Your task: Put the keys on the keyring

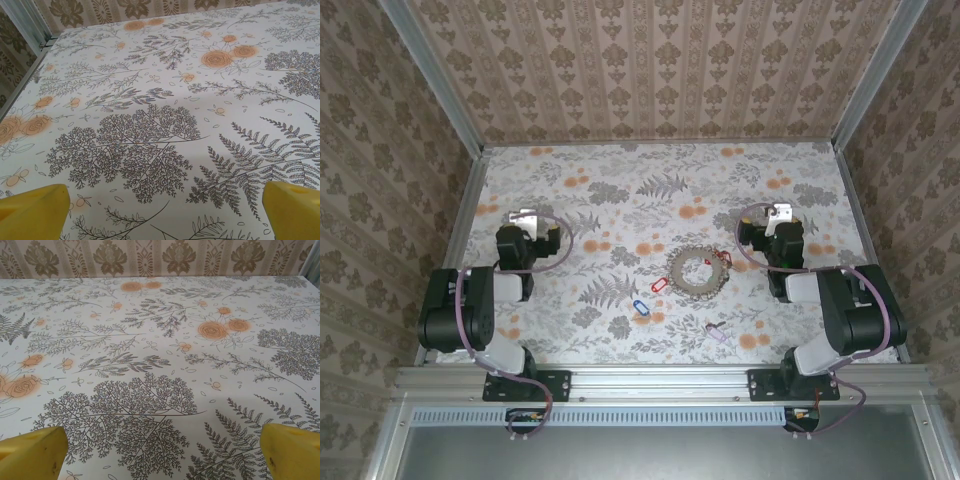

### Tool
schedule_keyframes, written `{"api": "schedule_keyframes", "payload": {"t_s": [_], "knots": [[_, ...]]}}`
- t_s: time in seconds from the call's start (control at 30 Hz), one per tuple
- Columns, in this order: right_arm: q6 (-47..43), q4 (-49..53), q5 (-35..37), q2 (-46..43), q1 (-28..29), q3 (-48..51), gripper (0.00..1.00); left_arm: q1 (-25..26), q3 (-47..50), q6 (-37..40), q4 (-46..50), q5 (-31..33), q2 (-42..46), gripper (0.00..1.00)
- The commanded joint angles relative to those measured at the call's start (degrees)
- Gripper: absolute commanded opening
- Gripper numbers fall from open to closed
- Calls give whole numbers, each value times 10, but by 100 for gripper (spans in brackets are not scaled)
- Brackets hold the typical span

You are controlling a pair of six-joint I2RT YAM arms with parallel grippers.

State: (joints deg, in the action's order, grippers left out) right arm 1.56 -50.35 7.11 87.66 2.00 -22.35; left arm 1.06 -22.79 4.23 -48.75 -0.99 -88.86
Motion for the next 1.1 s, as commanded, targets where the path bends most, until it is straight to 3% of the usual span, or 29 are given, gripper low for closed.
{"api": "schedule_keyframes", "payload": {"t_s": [0.0,0.67,0.83,1.07], "knots": [[6,5,7,0,-2,-5,99,1,-5,-6,-1,6,8,100],[7,5,7,0,-2,-6,100,0,-6,-7,1,5,7,100],[-6,7,-26,0,-2,-6,100,-2,-7,-9,2,5,8,100],[-15,-26,-39,-11,1,18,99,-3,22,4,-41,-31,21,100]]}}
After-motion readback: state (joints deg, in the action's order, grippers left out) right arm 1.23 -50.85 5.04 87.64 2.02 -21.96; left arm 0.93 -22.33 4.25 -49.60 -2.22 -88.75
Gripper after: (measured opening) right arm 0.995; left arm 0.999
